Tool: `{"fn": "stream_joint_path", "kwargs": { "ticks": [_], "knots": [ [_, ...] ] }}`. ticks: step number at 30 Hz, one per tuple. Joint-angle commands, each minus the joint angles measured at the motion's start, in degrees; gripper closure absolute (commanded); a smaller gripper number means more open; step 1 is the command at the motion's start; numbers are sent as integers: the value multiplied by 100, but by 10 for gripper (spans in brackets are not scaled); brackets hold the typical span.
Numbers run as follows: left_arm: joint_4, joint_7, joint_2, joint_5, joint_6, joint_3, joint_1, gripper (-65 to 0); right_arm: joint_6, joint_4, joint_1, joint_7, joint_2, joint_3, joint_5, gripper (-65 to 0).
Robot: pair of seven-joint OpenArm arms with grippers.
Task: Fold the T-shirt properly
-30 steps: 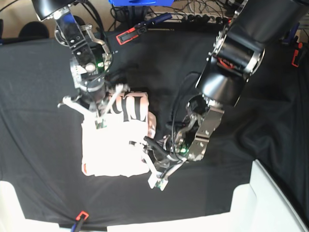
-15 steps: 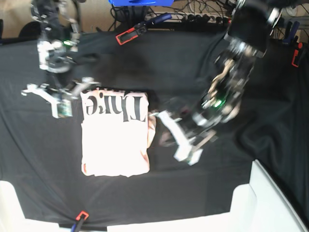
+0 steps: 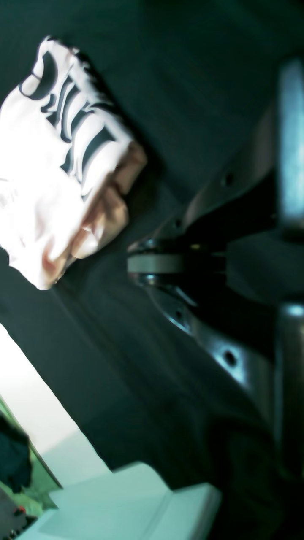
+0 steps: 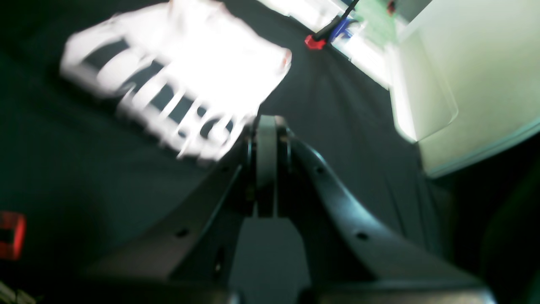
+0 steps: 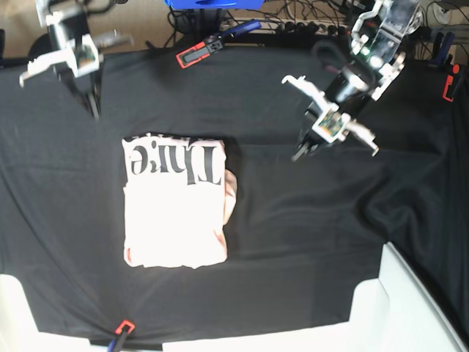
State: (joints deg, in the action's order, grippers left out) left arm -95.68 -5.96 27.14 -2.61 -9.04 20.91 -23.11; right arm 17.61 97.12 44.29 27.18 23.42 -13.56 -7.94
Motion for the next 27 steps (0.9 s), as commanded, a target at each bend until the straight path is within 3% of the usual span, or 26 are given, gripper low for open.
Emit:
{"fn": "stream_joint_path", "kwargs": {
  "ticks": [1, 6, 14, 27],
  "knots": [
    [-98, -262, 34, -7, 55, -126, -146, 0, 99, -73, 120, 355, -87, 121, 16, 0],
    [-116, -279, -1, 28, 55, -653, -805, 0, 99, -609, 604, 1172, -571, 569, 16, 0],
    [-89, -297, 25, 37, 55, -1225, -1464, 0, 99, -1189, 955, 1190, -588, 561, 16, 0],
    [1018, -288, 43, 46, 55, -1172, -2194, 0, 99, -2508, 1650, 1199, -878, 508, 25, 0]
  ]
}}
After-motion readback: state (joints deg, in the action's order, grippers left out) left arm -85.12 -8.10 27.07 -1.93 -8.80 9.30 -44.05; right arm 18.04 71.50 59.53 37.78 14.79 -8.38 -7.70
